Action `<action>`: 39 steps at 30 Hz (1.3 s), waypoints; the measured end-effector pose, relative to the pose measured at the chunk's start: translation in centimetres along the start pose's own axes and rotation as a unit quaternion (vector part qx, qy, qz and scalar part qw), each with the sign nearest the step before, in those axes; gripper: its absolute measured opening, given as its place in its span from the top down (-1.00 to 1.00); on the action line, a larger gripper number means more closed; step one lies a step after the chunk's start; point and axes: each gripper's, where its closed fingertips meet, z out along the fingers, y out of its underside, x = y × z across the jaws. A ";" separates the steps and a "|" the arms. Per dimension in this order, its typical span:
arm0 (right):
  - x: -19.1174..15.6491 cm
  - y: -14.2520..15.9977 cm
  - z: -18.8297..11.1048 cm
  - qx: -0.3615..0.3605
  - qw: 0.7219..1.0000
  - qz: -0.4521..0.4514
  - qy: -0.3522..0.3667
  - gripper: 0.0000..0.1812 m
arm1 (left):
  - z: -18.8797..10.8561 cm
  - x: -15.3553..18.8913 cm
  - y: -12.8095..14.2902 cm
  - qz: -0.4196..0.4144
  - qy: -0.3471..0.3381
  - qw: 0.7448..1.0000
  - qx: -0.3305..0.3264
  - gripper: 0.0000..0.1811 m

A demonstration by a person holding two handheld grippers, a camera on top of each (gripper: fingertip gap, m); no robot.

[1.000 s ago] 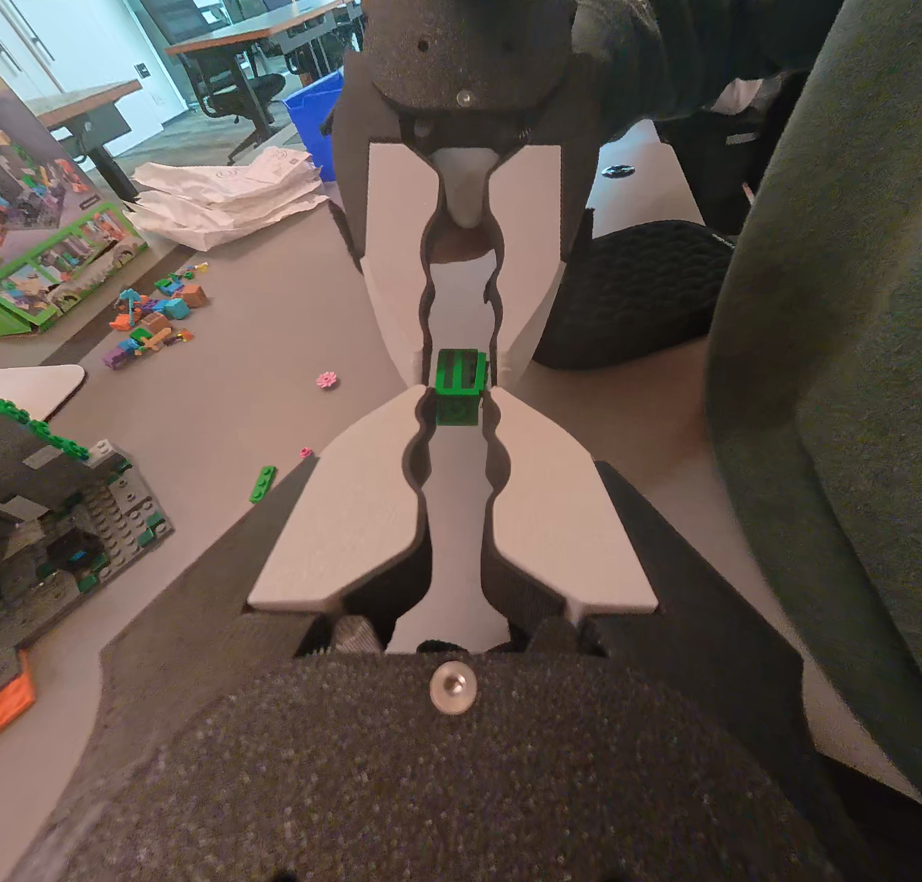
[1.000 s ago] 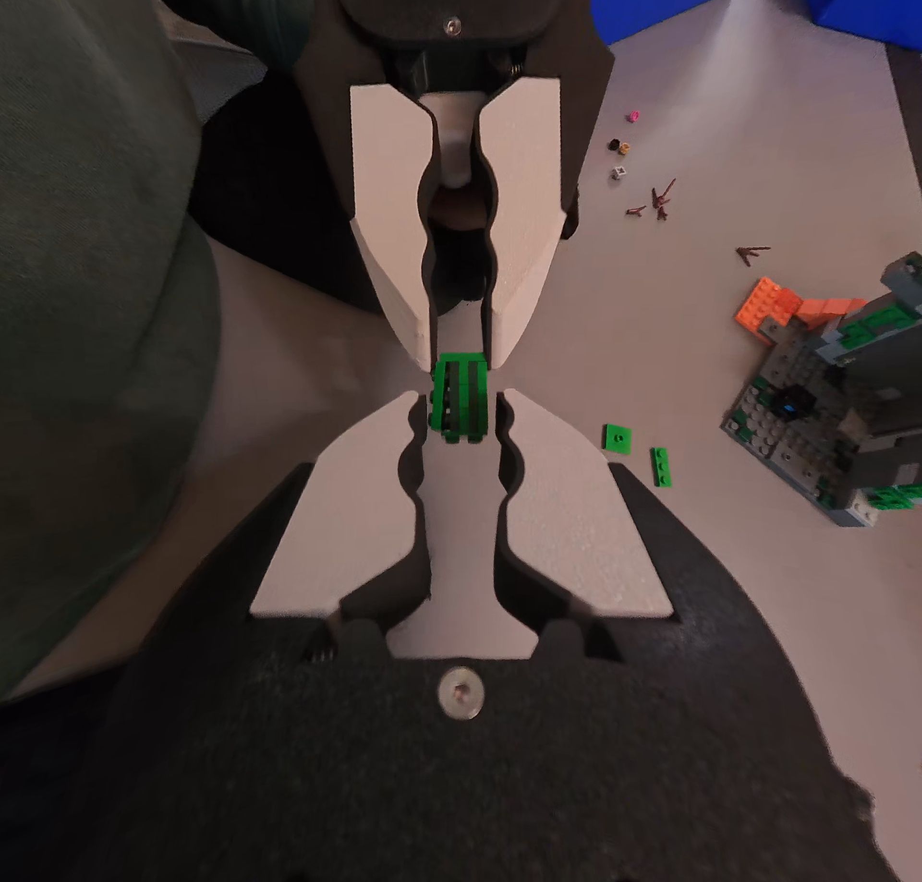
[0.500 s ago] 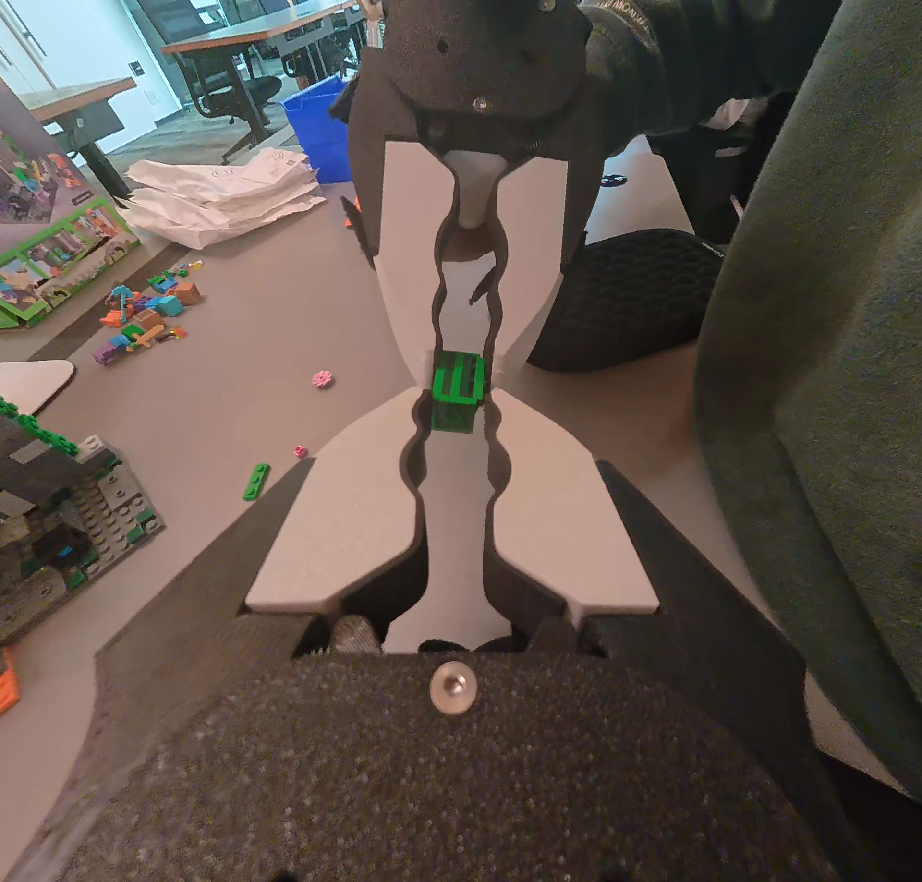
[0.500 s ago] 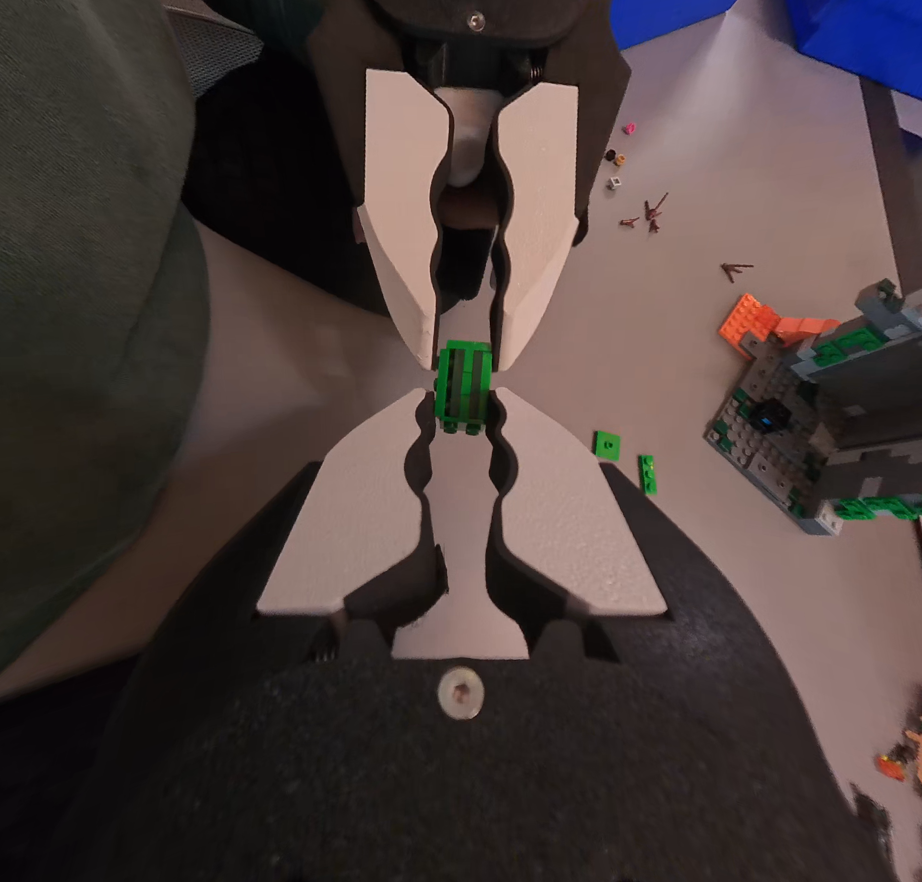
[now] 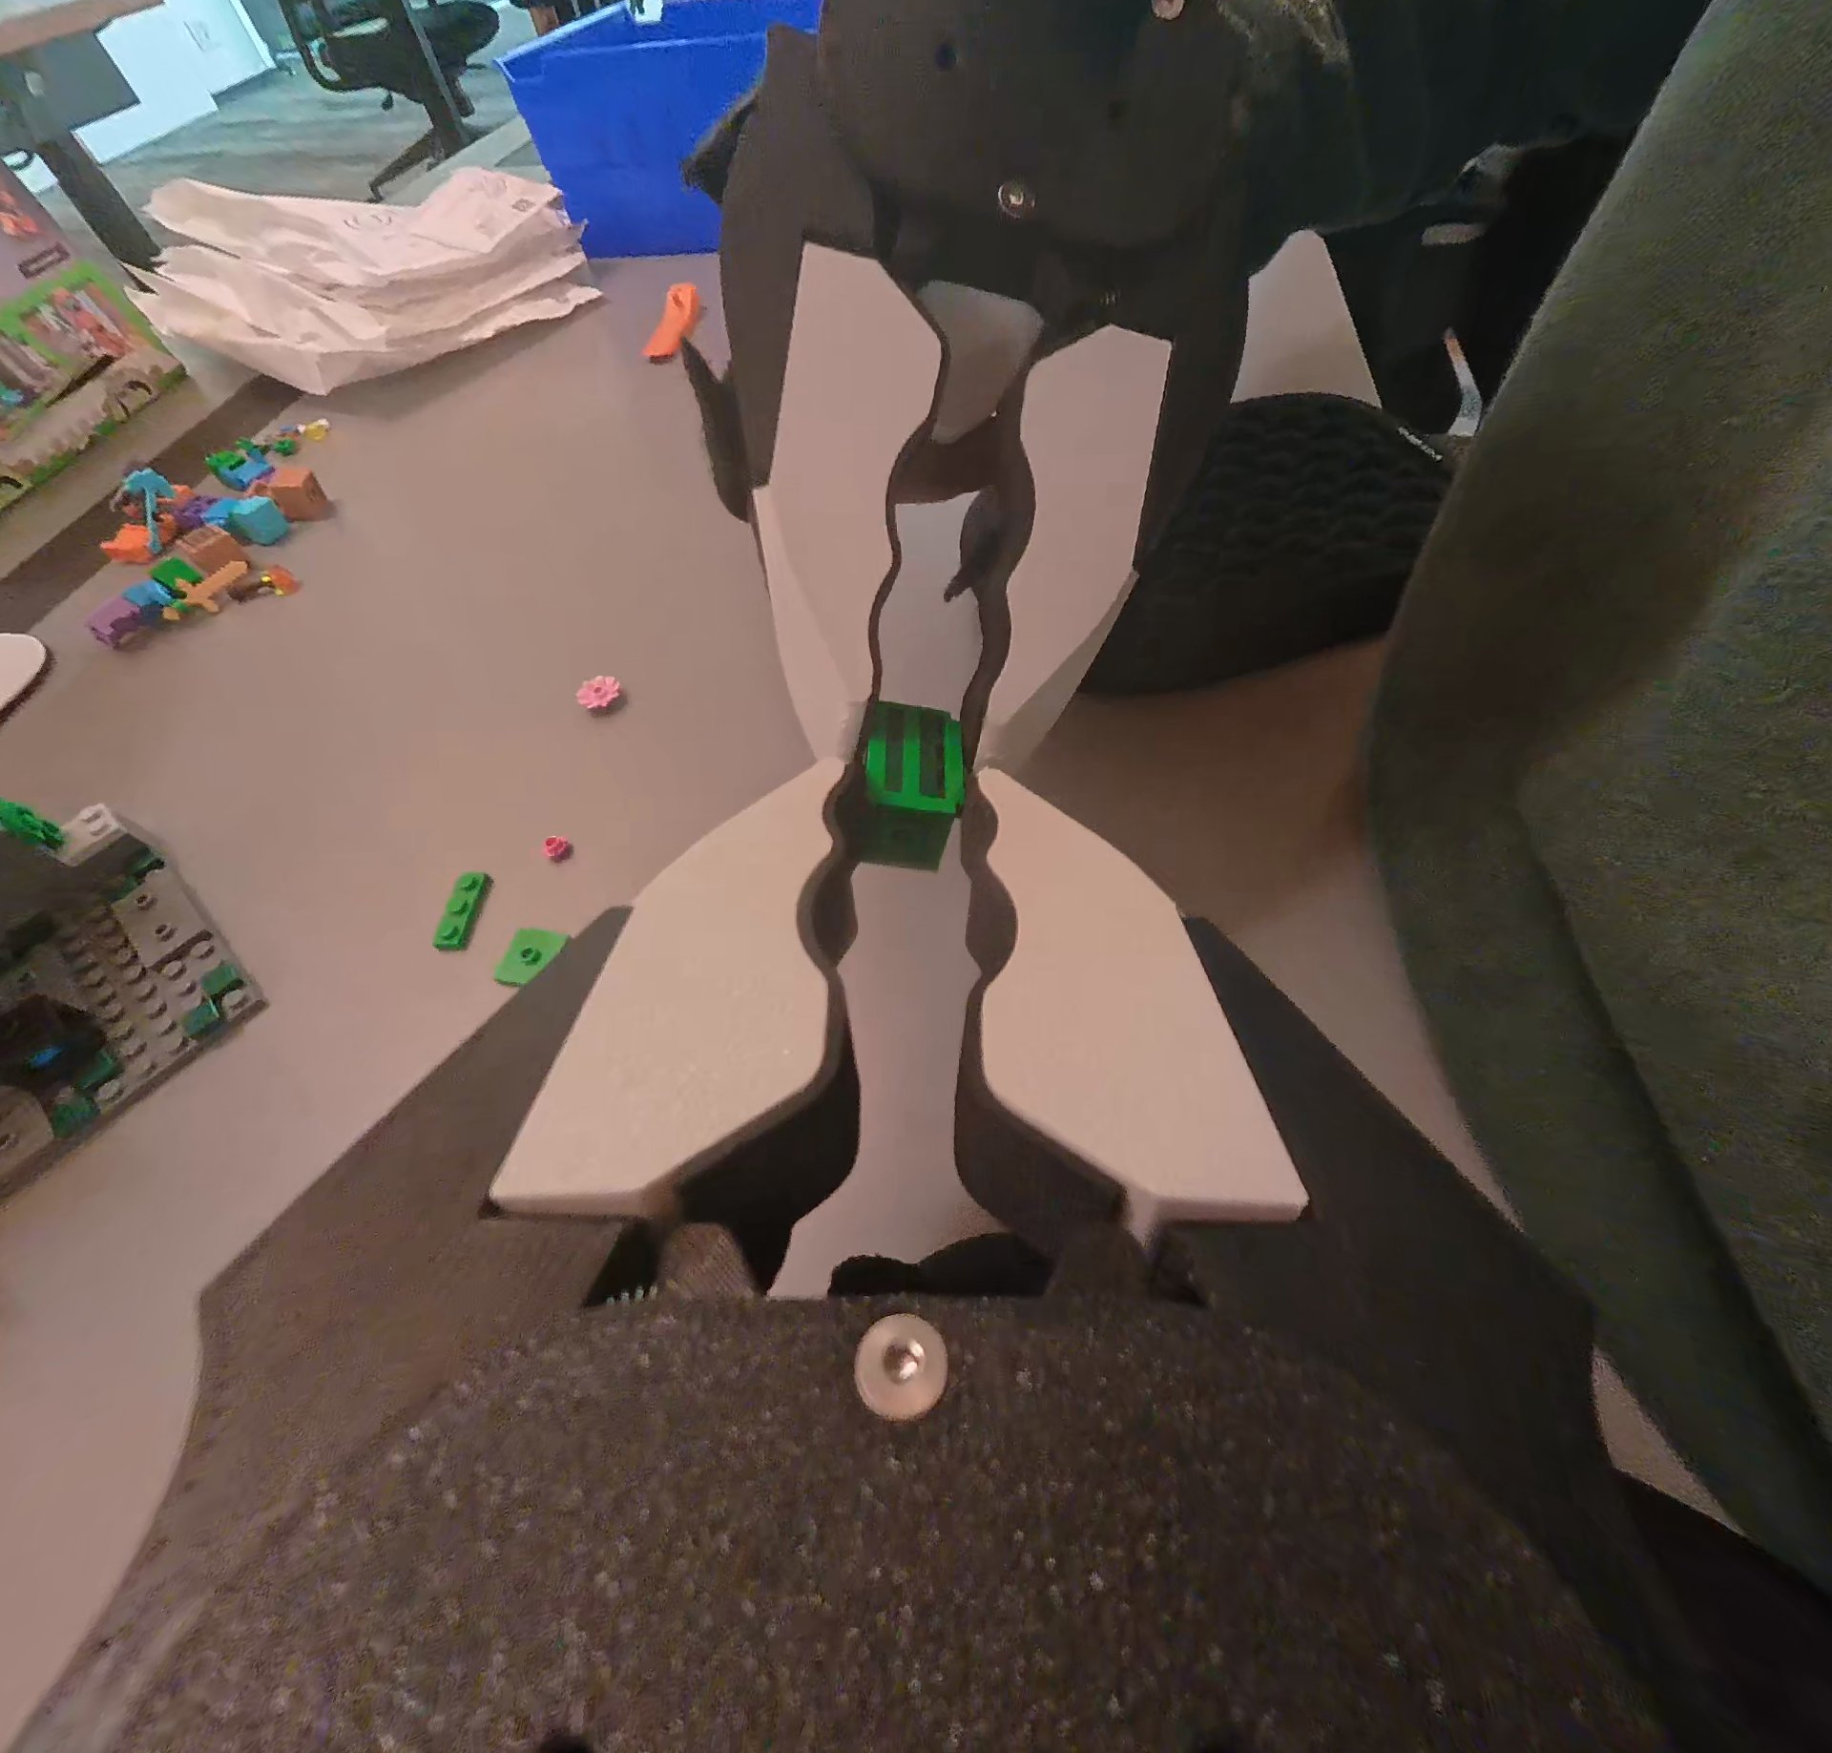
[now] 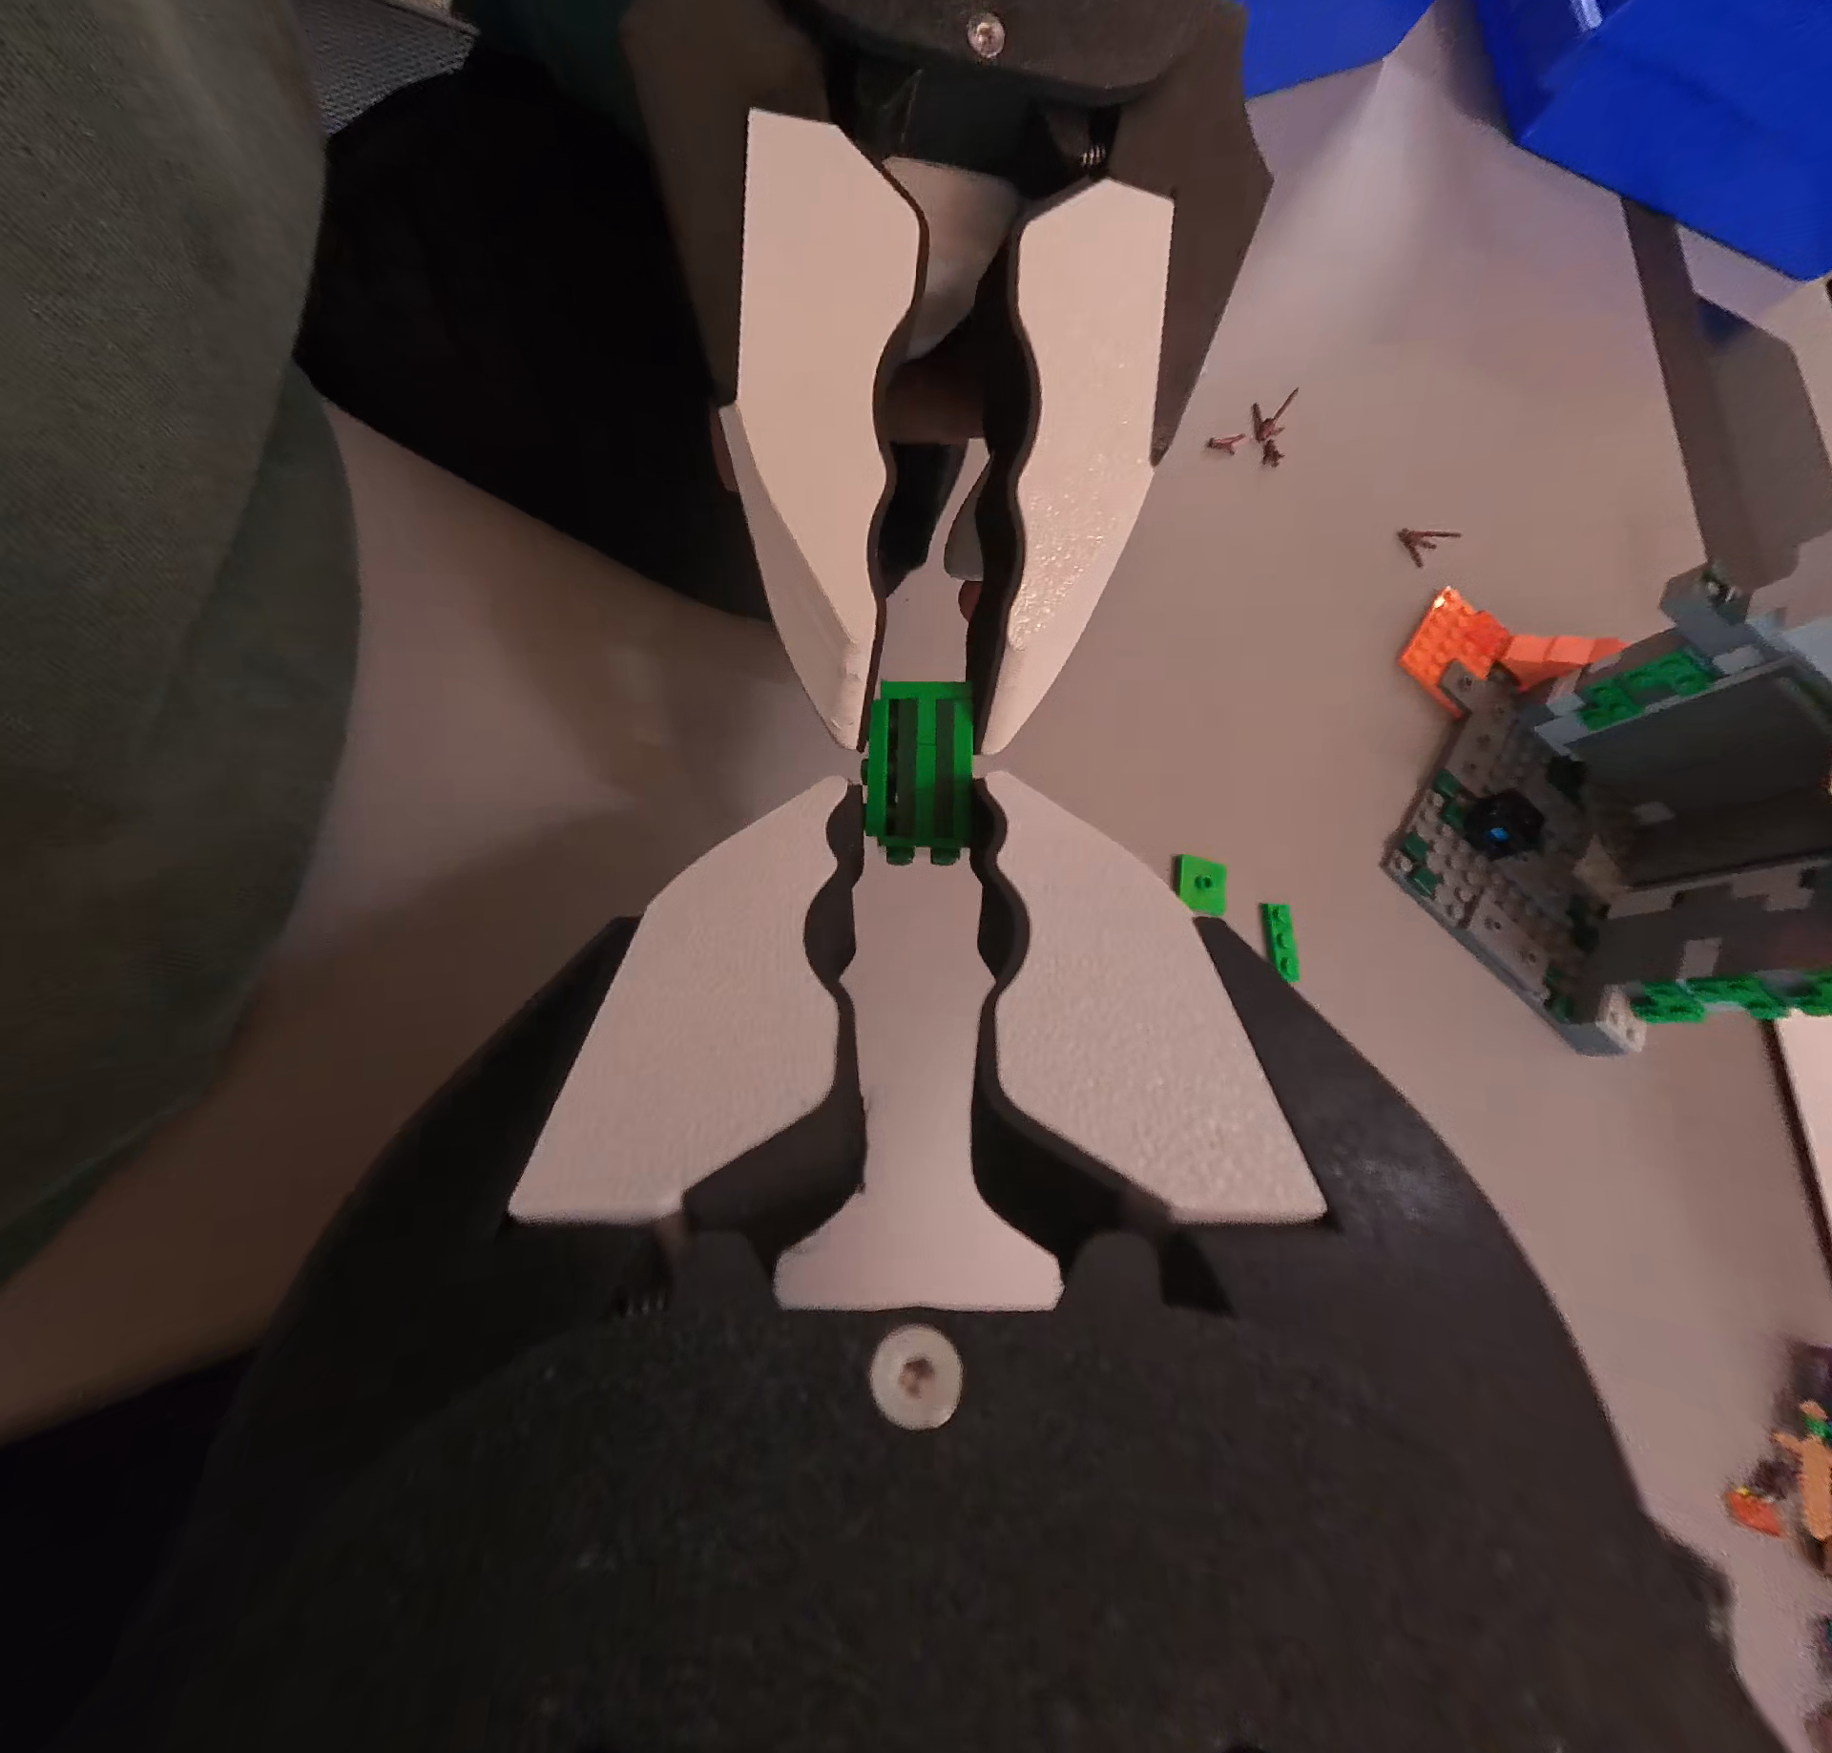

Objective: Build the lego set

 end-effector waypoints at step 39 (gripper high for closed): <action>-1.1 0.3 -0.3 0.055 0.996 0.065 -0.009 0.80 | 0.8 1.2 1.1 -0.004 0.045 0.998 -0.045 0.80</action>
